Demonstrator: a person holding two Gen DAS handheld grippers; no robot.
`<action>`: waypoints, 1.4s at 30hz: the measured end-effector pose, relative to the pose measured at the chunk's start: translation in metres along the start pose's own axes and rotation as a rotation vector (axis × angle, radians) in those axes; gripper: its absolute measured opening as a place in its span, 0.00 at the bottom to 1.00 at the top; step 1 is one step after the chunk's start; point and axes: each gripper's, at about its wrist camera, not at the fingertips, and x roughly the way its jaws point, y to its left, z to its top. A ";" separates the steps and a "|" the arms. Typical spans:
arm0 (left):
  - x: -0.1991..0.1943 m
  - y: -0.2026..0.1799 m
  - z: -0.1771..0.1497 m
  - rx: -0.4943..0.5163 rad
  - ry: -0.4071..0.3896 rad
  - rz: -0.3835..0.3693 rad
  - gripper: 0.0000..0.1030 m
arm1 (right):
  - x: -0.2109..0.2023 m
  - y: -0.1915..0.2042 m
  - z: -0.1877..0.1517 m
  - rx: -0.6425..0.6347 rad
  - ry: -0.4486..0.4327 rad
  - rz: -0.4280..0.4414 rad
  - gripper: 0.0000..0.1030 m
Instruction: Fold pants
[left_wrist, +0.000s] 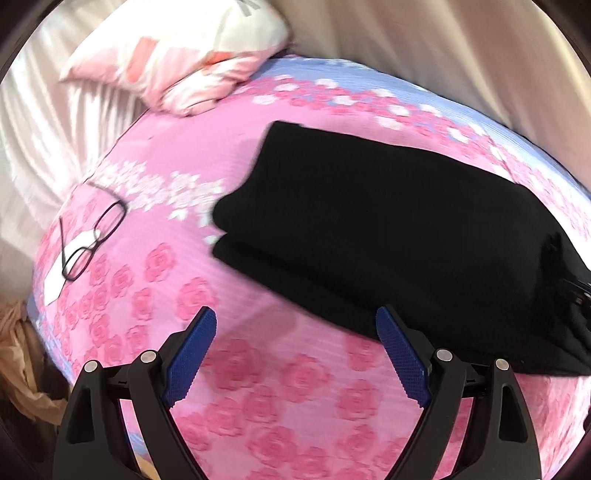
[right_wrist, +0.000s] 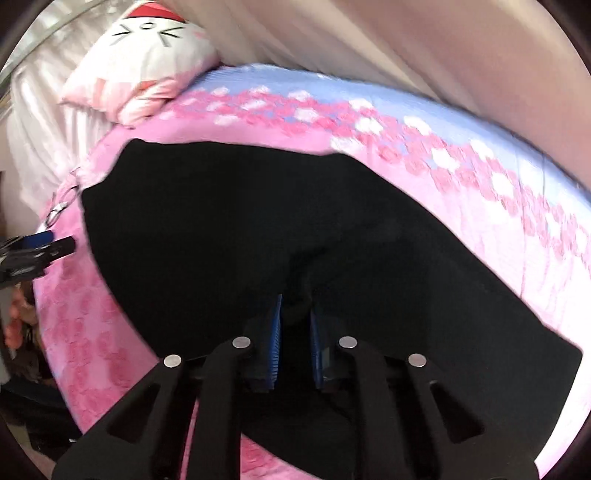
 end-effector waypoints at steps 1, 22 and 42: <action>0.001 0.005 0.000 -0.013 0.001 0.004 0.84 | 0.002 0.008 -0.002 -0.027 0.014 0.033 0.13; 0.054 0.064 0.026 -0.414 0.108 -0.365 0.84 | -0.057 -0.003 0.001 0.165 -0.109 -0.054 0.52; 0.026 0.042 0.059 -0.386 -0.127 -0.309 0.12 | -0.082 -0.025 -0.040 0.309 -0.091 -0.138 0.58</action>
